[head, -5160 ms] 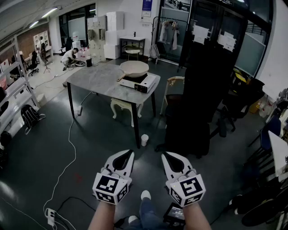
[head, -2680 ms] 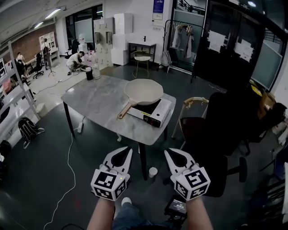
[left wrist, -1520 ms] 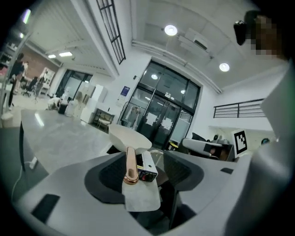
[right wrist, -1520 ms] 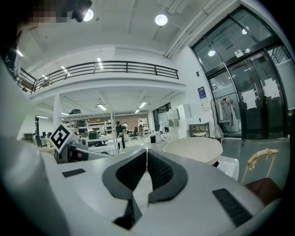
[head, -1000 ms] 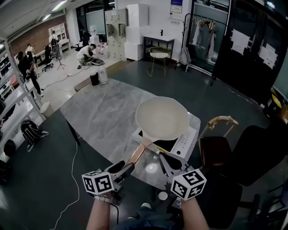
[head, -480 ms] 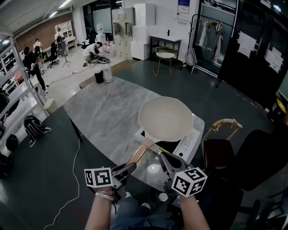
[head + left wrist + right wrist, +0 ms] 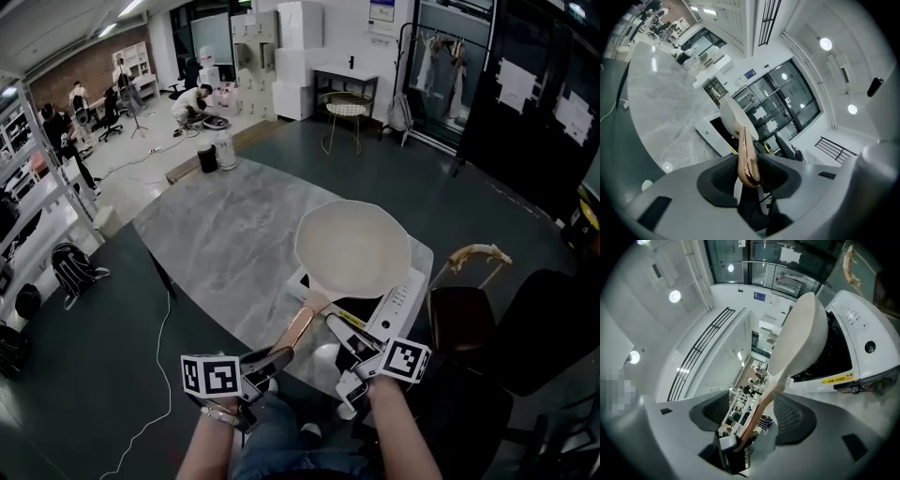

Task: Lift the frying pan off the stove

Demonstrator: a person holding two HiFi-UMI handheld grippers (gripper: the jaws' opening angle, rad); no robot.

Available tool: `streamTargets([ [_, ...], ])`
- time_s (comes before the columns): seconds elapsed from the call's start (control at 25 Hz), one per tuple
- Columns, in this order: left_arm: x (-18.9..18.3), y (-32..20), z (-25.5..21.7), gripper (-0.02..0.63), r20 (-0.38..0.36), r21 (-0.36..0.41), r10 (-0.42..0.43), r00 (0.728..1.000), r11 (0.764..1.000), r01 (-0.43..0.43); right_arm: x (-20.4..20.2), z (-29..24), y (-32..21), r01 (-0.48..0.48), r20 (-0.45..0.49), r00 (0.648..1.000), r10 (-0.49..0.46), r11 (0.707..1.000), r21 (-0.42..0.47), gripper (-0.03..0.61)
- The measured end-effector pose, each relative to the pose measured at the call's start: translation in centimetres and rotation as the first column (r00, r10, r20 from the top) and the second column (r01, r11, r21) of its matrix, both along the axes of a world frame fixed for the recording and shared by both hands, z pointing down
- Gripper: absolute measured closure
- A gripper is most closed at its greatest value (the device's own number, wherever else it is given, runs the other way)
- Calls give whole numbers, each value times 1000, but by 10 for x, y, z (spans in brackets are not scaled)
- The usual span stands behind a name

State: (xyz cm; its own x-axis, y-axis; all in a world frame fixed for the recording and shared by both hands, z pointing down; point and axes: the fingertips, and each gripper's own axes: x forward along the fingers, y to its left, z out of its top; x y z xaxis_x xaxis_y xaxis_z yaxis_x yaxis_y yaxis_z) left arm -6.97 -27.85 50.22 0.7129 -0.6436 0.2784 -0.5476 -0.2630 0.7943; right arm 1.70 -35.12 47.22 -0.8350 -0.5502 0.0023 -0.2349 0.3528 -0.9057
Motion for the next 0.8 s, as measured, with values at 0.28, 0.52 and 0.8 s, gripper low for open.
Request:
streamTargets([
  [0.28,5,2,0,468,28,-23,78,997,997,-77,-17,27,-20,-31,18,999,34,988,-151,287],
  [0.52,8,3,2,466,23,-55,163,986,985,-161,-32,42,-34,-63,-6,998,64,974,-218,291],
  [0.8,11,8,6,465,-2,-81,252,968,964,-251,-35,57,-48,-104,-36,995,98,961,-257,334],
])
